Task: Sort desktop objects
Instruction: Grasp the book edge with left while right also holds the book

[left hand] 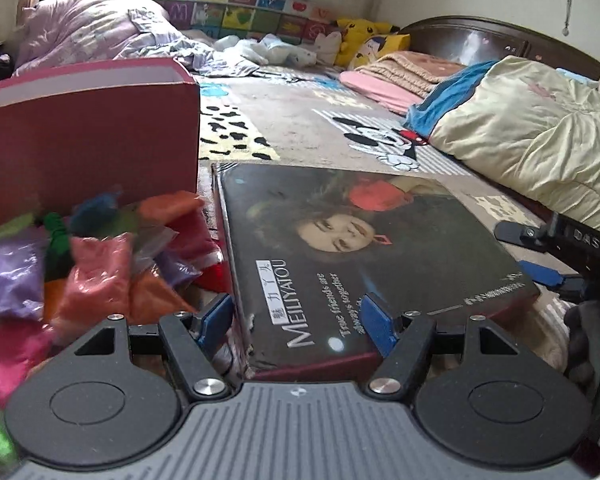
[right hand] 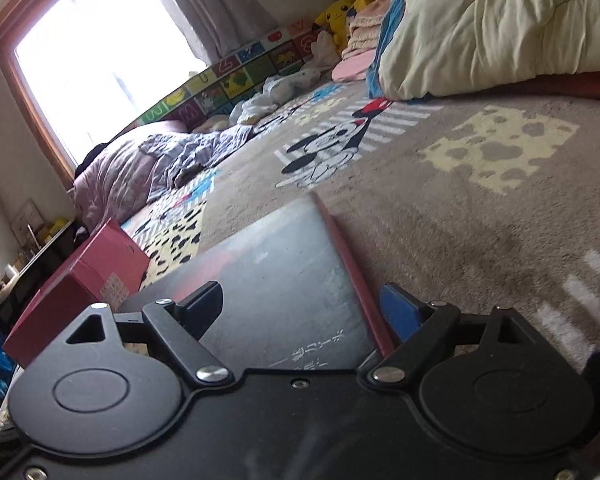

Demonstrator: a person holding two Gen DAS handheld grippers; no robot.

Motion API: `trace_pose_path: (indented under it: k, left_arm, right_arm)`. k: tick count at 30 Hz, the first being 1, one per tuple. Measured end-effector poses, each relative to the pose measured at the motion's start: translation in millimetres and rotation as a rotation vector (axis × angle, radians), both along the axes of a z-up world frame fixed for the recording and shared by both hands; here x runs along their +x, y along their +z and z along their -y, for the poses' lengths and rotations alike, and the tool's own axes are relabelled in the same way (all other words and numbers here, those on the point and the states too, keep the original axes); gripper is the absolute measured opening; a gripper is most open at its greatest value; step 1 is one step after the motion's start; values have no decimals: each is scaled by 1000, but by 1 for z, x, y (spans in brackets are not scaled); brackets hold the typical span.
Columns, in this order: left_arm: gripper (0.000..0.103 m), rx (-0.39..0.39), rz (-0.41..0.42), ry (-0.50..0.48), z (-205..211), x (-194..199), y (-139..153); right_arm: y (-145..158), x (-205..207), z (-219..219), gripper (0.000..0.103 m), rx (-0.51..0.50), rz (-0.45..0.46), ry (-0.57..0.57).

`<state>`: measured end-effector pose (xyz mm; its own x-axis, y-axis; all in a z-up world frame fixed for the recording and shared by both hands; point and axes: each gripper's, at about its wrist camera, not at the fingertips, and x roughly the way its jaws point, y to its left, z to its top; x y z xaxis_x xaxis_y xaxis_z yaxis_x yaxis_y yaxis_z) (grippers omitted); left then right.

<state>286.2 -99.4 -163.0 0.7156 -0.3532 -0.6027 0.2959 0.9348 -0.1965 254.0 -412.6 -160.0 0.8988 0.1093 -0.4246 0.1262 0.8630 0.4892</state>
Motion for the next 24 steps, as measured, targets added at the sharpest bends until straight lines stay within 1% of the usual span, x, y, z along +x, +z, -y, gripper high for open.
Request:
trace_pose_path:
  k: [1,5,12,15,18,21,24]
  left_arm:
    - [75,-4,-7,2,0,3,-1]
    - [76,-23,-39,1,-2,10,-1]
    - [76,-10,-43,-49,-8,-1,8]
    - [76,-42,-19,-63,-17,-9,18]
    - [77,-59,15,-81,-22,-17,30]
    - [77,-64,55,-100,-25,-27,42]
    - [77,-65,101,-116,-30,-37,56]
  right_arm:
    - [0,1,-2,87,-11,-8,3]
    - [-5,5,-5,88,-45,-56,13]
    - [0,-7,-3,89,-20,-77,80]
    - [9,-23,-3,89,-9,-48,118]
    - [21,-41,-7,89,-29,-17,154]
    - [31,-56,-14,90,-53,3,159]
    - [43,-72,-18,90,-56,49,160]
